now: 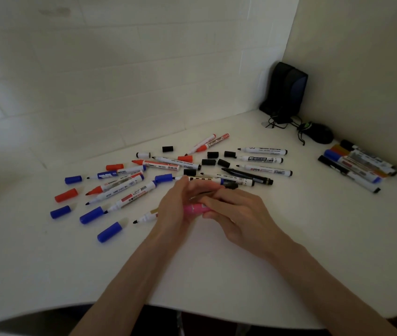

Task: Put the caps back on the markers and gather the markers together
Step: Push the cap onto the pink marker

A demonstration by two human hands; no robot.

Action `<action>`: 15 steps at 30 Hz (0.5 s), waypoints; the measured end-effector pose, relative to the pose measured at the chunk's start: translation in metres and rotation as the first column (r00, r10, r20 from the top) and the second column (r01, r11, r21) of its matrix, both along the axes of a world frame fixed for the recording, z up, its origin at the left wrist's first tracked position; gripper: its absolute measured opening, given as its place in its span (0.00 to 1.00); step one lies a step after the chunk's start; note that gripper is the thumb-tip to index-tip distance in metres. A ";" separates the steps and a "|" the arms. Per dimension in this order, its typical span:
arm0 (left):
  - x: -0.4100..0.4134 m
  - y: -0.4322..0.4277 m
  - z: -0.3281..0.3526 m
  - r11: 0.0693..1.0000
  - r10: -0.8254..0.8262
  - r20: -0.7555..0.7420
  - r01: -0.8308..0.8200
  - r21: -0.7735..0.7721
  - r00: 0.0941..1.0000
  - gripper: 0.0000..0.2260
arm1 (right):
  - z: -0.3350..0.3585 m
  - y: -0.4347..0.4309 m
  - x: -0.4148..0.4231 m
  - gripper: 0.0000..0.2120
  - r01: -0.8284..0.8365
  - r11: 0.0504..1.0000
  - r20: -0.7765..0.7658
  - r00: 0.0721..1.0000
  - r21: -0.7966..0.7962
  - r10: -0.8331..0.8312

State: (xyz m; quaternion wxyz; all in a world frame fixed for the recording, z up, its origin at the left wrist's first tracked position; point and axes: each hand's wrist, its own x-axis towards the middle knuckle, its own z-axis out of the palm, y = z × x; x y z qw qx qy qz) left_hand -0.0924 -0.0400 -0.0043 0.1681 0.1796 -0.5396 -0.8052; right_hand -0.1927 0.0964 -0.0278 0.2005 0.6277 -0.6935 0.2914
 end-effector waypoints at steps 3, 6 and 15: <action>0.000 -0.003 -0.001 0.996 -0.039 0.026 0.041 -0.085 0.999 0.25 | 0.001 0.000 0.000 0.13 -0.015 0.999 0.031 0.999 0.046 0.014; -0.002 -0.004 0.008 0.998 -0.005 -0.061 0.001 -0.063 0.998 0.21 | 0.010 0.001 -0.007 0.12 -0.009 0.999 0.113 0.994 0.046 0.004; -0.006 0.005 -0.011 0.616 0.009 -0.132 -0.109 -0.780 0.991 0.12 | 0.027 0.053 -0.087 0.09 0.427 0.893 0.333 0.829 0.141 -0.449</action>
